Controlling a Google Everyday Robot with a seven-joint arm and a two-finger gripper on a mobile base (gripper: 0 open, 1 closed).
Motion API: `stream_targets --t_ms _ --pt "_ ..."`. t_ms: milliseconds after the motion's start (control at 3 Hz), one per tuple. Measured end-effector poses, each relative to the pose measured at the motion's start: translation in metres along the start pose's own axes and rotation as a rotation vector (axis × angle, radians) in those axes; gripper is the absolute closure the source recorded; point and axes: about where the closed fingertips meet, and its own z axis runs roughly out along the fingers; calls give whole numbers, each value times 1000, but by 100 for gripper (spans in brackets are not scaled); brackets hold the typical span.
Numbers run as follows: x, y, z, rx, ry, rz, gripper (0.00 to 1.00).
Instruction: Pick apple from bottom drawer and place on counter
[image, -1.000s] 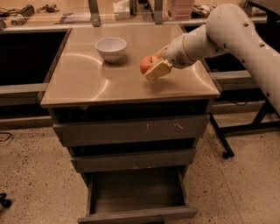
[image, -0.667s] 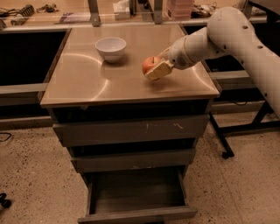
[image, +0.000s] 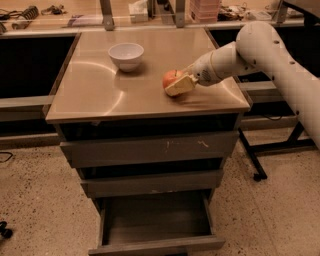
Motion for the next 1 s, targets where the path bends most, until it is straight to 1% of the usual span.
stream_targets --t_ms 333,1000 --pt "0 0 0 0 0 0 81" --pt "0 0 0 0 0 0 34"
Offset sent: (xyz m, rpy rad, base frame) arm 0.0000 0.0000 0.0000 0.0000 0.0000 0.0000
